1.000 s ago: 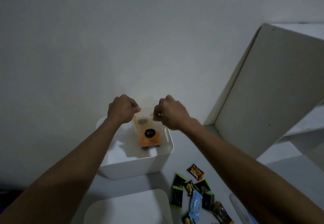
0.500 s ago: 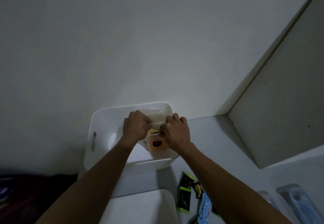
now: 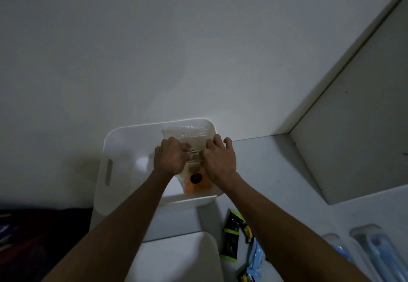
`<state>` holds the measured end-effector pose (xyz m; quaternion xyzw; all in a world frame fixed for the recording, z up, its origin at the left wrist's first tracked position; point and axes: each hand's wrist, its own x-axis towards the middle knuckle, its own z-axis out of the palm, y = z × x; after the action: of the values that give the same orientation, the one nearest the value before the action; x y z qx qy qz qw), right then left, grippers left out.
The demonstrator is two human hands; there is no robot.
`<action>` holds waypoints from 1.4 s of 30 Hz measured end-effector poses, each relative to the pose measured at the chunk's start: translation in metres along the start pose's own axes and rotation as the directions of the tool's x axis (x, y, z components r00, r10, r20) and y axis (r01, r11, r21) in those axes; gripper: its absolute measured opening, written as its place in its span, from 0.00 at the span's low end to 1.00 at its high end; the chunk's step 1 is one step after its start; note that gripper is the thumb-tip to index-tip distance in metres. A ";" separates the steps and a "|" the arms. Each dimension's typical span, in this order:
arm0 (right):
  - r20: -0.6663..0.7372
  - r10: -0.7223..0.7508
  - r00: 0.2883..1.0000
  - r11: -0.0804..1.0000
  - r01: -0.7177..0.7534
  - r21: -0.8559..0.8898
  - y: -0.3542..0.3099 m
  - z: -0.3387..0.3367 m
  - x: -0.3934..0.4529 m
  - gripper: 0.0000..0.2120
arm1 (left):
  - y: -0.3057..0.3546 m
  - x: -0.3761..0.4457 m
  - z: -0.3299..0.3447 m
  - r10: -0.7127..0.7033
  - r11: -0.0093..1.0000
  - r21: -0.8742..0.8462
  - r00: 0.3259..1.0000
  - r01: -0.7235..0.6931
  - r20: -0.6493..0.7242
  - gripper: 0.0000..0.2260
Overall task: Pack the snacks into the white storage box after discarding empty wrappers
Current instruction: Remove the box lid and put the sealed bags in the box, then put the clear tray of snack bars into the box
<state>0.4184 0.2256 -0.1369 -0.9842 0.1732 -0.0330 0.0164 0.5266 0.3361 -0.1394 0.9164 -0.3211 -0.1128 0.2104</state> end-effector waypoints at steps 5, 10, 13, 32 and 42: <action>0.023 0.012 1.000 1.000 -0.012 0.001 -0.001 -0.010 -0.007 0.12 | 0.000 -0.012 -0.015 0.005 0.999 -0.043 0.999 -0.006 -0.037 0.11; -0.020 0.048 0.999 0.999 -0.048 0.017 -0.003 -0.032 -0.026 0.13 | 0.000 -0.035 -0.038 0.009 0.998 -0.066 0.994 -0.016 -0.110 0.12; -0.057 0.110 0.992 0.993 -0.107 0.054 -0.003 -0.049 -0.042 0.13 | 0.005 -0.047 -0.047 0.004 0.996 -0.087 0.990 -0.016 -0.142 0.16; -0.058 0.501 0.863 0.744 -0.395 0.539 0.202 -0.107 -0.285 0.14 | 0.190 -0.206 0.063 0.056 0.857 -0.496 0.981 -0.142 -0.184 0.23; 0.084 0.608 0.789 0.600 -0.526 0.602 0.400 -0.026 -0.420 0.19 | 0.356 -0.281 0.258 0.081 0.869 -0.464 0.974 -0.174 -0.214 0.28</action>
<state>-0.1134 -0.0072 -0.1530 -0.8156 0.4581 -0.1428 0.3232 0.0300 0.1828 -0.1845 0.8189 -0.3218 -0.0878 0.4670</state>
